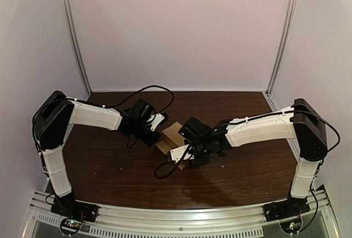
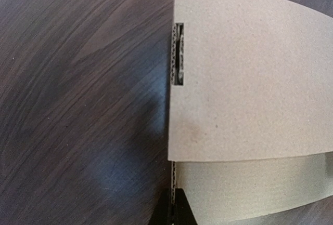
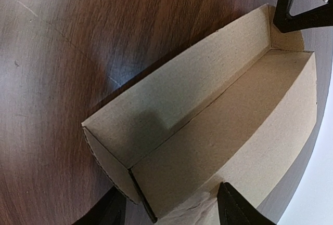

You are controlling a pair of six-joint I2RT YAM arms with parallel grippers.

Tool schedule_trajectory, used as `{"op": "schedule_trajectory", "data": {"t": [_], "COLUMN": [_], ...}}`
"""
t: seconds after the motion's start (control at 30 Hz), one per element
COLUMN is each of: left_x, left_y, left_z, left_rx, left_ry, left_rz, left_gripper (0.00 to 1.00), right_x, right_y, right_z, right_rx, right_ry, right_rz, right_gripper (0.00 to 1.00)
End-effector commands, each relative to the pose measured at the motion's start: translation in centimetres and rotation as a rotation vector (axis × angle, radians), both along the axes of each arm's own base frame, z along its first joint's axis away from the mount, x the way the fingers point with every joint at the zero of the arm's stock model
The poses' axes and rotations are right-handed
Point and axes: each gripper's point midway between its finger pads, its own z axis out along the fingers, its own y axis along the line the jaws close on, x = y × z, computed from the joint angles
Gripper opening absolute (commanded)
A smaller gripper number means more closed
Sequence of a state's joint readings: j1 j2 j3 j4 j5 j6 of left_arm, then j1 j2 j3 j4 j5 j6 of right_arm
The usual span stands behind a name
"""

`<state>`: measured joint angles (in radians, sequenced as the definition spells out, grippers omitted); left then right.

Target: Fold the paper box

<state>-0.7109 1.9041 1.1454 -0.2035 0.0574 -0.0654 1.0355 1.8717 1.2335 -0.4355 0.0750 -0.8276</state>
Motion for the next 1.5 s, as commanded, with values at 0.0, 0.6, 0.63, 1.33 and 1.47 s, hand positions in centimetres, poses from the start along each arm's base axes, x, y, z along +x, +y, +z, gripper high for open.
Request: {"op": "schedule_trajectory", "data": {"t": [0.0,0.6,0.63,1.33,1.47], "left_x": [0.4,0.4,0.4,0.4,0.5], "left_y": [-2.1,-2.2,-2.2,-2.2,-2.4], "left_z": [1.2,1.8,1.8,1.5,1.4], "left_rx": [-0.034,0.029,0.031,0.078,0.093], "left_ry": [-0.011,0.083,0.083,0.135,0.159], "left_rz": [-0.019,0.016,0.016,0.021,0.024], "left_gripper": [0.0,0.0,0.0,0.0,0.0], "right_x": [-2.2,-2.0,-2.0,-2.4,-2.7], "right_y": [-1.3,-1.0,-1.0,-1.6,-2.1], "right_z": [-3.1,-3.5,-3.4,-4.3,-4.7], "right_rx": [-0.081,-0.089,-0.088,-0.147,-0.167], "right_ry": [0.123,0.128,0.128,0.16,0.165], "right_rz": [0.033,0.022,0.02,0.033,0.052], "right_gripper": [0.61,0.56,0.56,0.56,0.56]}}
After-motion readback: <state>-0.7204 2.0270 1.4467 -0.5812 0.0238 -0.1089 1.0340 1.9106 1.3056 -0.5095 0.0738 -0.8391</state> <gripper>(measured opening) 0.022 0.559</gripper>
